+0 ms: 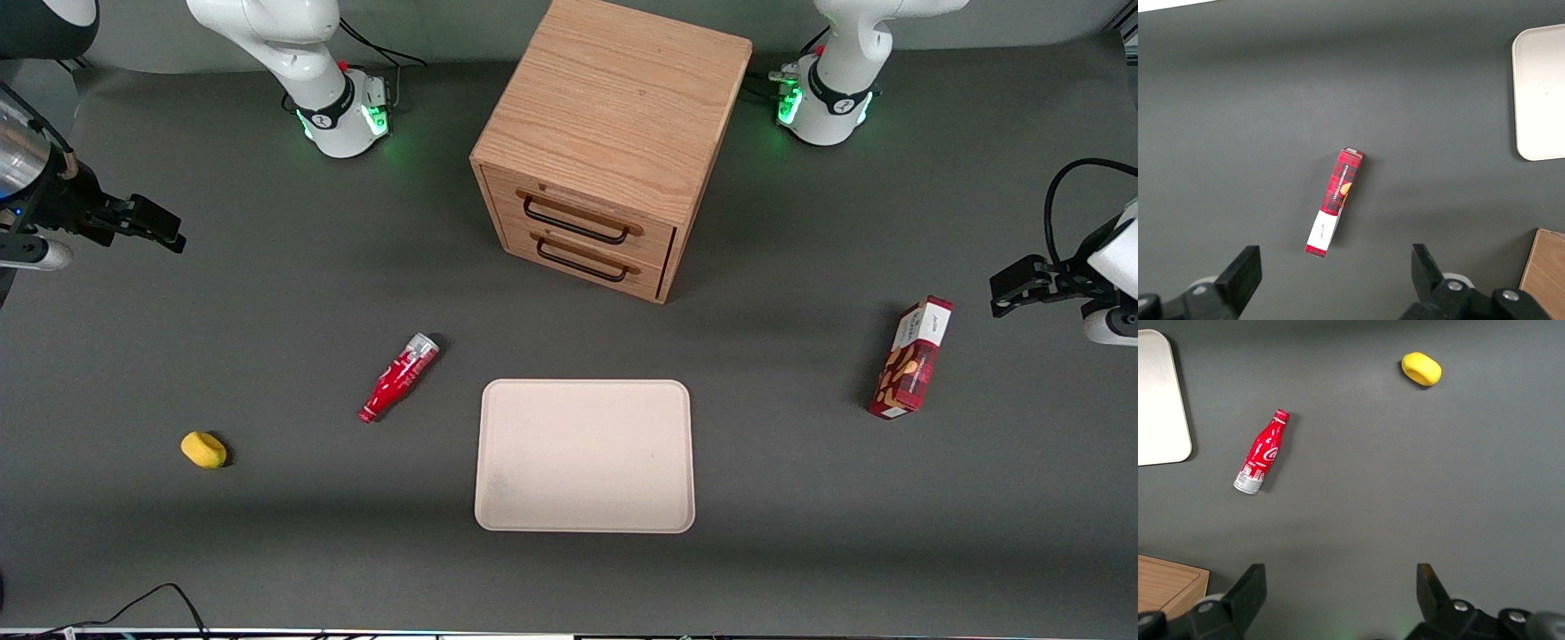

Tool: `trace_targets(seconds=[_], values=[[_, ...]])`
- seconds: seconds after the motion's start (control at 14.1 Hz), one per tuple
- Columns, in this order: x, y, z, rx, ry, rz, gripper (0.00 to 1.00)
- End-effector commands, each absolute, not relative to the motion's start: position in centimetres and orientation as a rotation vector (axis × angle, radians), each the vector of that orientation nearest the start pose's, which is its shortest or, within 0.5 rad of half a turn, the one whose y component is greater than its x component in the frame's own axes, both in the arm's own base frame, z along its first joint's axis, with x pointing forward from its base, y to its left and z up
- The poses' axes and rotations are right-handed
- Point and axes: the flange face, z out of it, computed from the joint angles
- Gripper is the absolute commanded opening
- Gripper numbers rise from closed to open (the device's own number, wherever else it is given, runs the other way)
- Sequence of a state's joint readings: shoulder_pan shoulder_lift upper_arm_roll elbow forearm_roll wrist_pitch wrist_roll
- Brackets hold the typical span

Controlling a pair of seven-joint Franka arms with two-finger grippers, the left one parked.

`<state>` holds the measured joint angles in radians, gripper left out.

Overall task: Place coke bottle on tray
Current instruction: 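Move the open right gripper down to the red Coca-Cola bottle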

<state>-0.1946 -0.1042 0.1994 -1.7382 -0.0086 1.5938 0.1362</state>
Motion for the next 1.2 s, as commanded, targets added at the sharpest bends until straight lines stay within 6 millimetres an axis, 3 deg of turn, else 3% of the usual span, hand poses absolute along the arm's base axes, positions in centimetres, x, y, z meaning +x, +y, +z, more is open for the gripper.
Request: trace_targets(seconds=[0.0, 0.28, 0.35, 0.5, 0.78, 0.99, 1.13], values=[[52.7, 0.8, 60.5, -3.144, 0.176, 0.060, 1.00], [54.7, 2.1, 58.4, -3.130, 0.164, 0.060, 1.00], [55.5, 3.9, 57.3, -3.101, 0.166, 0.059, 1.00], [57.6, 6.6, 54.3, -3.047, 0.365, 0.056, 1.00], [61.1, 13.3, 46.0, -2.962, 0.620, 0.097, 1.00], [63.1, 15.8, 38.8, -2.938, 0.752, 0.132, 1.00], [63.2, 16.9, 33.7, -3.076, 0.760, 0.136, 1.00]])
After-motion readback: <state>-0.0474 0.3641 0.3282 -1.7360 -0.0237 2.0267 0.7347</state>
